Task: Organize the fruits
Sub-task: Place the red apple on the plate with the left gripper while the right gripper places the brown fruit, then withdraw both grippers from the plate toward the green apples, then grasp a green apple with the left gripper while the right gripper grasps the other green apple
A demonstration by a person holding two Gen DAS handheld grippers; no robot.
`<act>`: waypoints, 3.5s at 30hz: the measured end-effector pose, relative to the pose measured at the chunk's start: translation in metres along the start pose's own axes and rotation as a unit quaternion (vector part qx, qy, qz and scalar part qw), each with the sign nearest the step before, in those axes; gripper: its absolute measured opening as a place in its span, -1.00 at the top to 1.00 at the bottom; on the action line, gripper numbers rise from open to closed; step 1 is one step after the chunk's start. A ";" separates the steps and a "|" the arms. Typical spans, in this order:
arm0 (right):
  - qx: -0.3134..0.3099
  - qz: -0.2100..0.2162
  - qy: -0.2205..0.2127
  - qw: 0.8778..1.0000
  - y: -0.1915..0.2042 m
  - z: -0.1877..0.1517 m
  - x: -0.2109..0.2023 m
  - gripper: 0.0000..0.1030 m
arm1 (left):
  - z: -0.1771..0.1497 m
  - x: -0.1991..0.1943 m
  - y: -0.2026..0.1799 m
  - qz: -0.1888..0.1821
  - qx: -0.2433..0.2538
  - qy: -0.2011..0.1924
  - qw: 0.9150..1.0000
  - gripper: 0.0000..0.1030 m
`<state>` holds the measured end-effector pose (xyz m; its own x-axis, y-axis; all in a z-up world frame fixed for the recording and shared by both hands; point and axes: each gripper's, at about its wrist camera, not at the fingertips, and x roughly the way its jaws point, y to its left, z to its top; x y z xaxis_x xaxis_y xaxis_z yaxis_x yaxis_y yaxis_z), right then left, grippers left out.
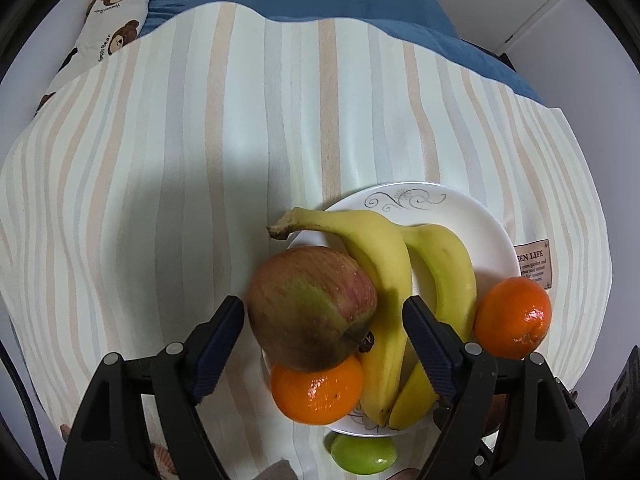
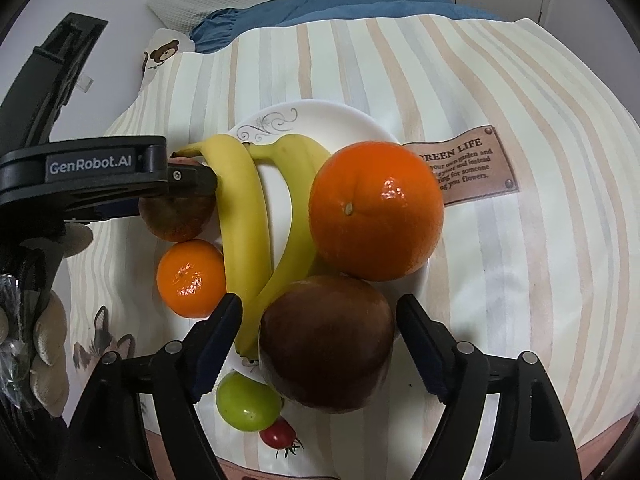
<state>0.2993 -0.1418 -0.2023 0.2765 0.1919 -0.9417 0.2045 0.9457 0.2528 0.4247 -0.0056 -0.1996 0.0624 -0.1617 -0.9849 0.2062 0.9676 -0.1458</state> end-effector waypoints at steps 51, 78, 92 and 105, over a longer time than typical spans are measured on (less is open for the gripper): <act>-0.121 -0.050 -0.215 0.968 0.033 -0.142 -0.303 -0.93 | -0.269 -0.247 -0.046 0.055 0.001 -0.271 0.961 -0.80; 0.017 -0.077 -0.107 0.991 -0.092 -0.125 -0.222 -0.96 | -0.238 -0.157 -0.039 0.084 -0.023 -0.173 0.981 -0.80; 0.128 -0.072 0.061 0.987 -0.185 -0.163 -0.081 -0.96 | -0.197 -0.029 -0.035 0.088 -0.022 -0.038 0.995 -0.80; 0.108 -0.092 0.049 0.989 -0.178 -0.159 -0.068 -0.34 | -0.151 0.048 -0.053 0.053 0.015 0.029 0.998 -0.07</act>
<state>0.0944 -0.2809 -0.2184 0.1255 0.0572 -0.9904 0.4419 0.8906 0.1074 0.2691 -0.0350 -0.2533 0.0283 -0.0469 -0.9985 0.2309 0.9722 -0.0391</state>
